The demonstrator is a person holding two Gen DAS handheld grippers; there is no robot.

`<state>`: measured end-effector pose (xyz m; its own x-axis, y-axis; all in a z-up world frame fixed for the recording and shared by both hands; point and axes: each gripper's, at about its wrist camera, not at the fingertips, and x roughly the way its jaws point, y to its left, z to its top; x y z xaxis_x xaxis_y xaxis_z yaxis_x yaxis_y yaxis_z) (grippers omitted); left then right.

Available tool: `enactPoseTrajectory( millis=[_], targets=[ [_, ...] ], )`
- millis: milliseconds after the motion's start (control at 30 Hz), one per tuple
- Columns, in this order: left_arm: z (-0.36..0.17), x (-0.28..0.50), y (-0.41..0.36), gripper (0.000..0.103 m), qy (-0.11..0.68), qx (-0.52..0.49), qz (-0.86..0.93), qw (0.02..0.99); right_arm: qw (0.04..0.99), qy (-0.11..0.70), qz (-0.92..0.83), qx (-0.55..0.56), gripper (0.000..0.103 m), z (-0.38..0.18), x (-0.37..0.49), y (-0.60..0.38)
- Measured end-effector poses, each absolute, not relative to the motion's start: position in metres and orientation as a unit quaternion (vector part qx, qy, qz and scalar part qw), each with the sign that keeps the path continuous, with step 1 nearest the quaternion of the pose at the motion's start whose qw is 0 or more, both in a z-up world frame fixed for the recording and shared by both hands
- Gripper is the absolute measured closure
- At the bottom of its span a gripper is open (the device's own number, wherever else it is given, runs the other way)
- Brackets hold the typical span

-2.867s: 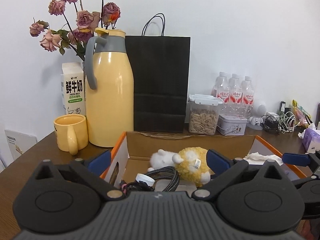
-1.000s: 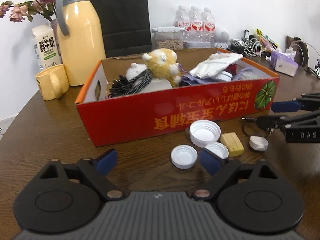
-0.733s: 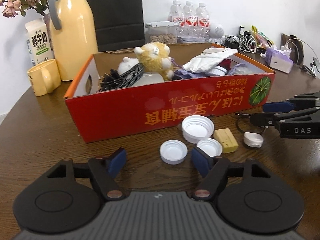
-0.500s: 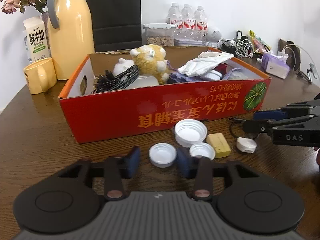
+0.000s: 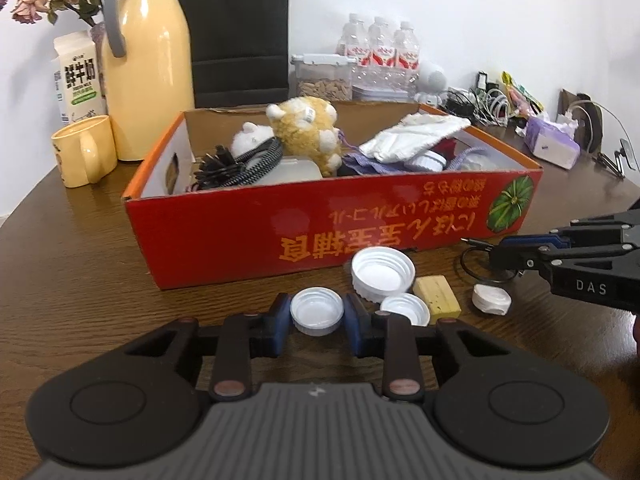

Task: Organize objects
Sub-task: 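Grasp the small black USB cable with the right tool while the left tool grasps a white cap, then lower the USB cable and cap into the cardboard box and open both tools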

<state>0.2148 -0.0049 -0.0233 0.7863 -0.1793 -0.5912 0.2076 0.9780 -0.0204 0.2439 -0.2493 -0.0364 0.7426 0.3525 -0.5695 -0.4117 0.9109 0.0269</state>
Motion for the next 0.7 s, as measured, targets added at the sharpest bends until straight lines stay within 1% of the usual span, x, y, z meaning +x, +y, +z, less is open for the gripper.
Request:
enactPoseTrajectory(
  millis=[400, 567, 700],
  targets=[
    [-0.010, 0.202, 0.006, 0.074, 0.278, -0.008, -0.084, 0.957, 0.942, 0.252, 0.217, -0.037, 0.091, -0.021, 0.224, -0.252],
    [0.008, 0.197, 0.010, 0.074, 0.248, -0.016, -0.072, 0.966, 0.945, 0.232, 0.228, -0.035, 0.091, -0.007, 0.219, -0.247],
    [0.027, 0.203, 0.010, 0.074, 0.221, -0.015, -0.068, 0.973, 0.952, 0.201, 0.228, -0.036, 0.091, 0.014, 0.222, -0.242]
  ],
)
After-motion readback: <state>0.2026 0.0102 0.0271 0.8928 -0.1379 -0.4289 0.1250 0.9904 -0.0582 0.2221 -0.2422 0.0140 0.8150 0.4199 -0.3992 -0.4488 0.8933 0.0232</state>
